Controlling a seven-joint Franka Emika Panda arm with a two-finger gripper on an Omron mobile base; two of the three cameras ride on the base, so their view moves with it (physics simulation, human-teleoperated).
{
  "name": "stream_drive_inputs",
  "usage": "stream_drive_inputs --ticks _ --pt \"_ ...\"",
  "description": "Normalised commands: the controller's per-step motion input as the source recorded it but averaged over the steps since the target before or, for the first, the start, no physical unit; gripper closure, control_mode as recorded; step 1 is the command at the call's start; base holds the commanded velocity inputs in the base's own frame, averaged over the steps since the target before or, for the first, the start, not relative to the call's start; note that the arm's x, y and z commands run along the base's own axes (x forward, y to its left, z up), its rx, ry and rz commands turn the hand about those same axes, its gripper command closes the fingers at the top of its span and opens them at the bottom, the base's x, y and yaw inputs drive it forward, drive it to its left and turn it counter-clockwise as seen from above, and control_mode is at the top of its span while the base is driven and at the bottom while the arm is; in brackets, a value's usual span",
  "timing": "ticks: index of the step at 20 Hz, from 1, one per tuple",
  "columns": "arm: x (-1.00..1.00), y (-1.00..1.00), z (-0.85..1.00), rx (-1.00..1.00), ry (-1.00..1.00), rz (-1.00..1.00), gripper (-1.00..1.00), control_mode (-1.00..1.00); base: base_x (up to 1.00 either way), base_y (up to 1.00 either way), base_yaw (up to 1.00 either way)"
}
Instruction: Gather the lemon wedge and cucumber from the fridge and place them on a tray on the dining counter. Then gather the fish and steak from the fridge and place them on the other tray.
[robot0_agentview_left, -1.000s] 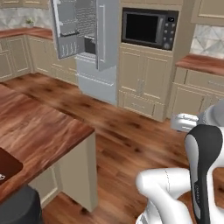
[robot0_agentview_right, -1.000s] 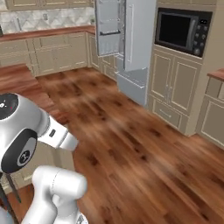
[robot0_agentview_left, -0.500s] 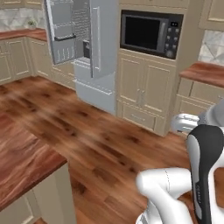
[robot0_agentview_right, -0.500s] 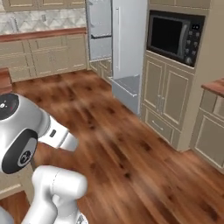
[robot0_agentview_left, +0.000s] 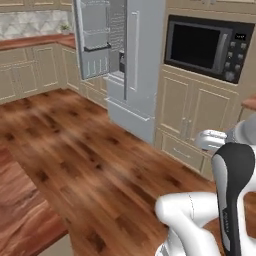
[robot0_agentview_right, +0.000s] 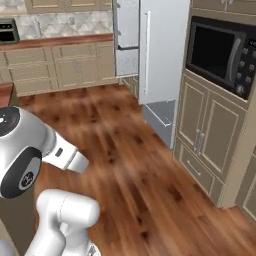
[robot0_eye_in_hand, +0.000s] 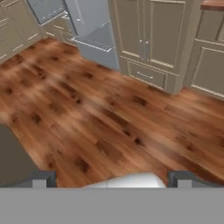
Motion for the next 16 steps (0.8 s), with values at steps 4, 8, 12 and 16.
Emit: stream_drive_inputs --ticks 4,8,12,16 --pt "0.0 0.0 0.0 0.0 0.0 0.0 -1.0 1.0 1.0 -0.34 0.3" --pt "0.0 0.0 0.0 0.0 0.0 0.0 -1.0 1.0 1.0 -0.33 0.3" --pt "0.0 0.0 0.0 0.0 0.0 0.0 -1.0 1.0 1.0 -0.16 0.3" --pt "0.0 0.0 0.0 0.0 0.0 0.0 -1.0 1.0 1.0 -0.03 0.3"
